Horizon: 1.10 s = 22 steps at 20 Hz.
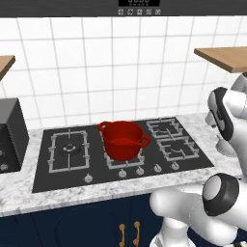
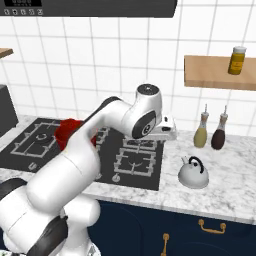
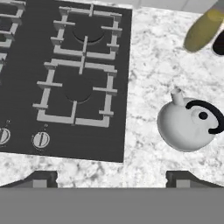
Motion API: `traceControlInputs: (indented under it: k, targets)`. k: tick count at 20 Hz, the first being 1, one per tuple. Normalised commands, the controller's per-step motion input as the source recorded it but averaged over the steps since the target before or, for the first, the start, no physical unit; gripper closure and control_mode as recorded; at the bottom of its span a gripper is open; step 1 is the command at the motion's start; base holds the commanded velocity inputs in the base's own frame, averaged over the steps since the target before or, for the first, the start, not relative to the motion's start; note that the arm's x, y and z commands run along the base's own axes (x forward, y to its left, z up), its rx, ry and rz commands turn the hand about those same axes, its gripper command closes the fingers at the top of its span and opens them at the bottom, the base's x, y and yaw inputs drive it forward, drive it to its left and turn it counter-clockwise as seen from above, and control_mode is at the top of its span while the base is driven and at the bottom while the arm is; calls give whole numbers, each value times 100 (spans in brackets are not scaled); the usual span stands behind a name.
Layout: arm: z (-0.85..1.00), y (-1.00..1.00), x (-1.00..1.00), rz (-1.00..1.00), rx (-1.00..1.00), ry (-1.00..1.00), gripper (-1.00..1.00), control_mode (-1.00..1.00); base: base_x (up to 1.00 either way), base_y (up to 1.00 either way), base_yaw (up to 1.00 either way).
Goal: Pick the kettle from the counter and place it on a stove burner. Then turn the burner on.
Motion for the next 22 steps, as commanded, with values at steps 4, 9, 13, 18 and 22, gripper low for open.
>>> traceControlInputs:
  k: [4, 9, 13, 18, 22]
  targets:
    - [-75, -100, 5, 0, -5, 18, -100, -100, 0, 0, 0]
    - [-54, -100, 9, -4, 1, 21, -100, -100, 0, 0, 0]
    - [-16, -100, 37, -4, 9, 4, -100, -100, 0, 0, 0]
    - [-2, -77, 32, 0, 12, 0, -100, -100, 0, 0, 0]
    - [-28, -31, 42, 0, 2, 0, -100, -100, 0, 0, 0]
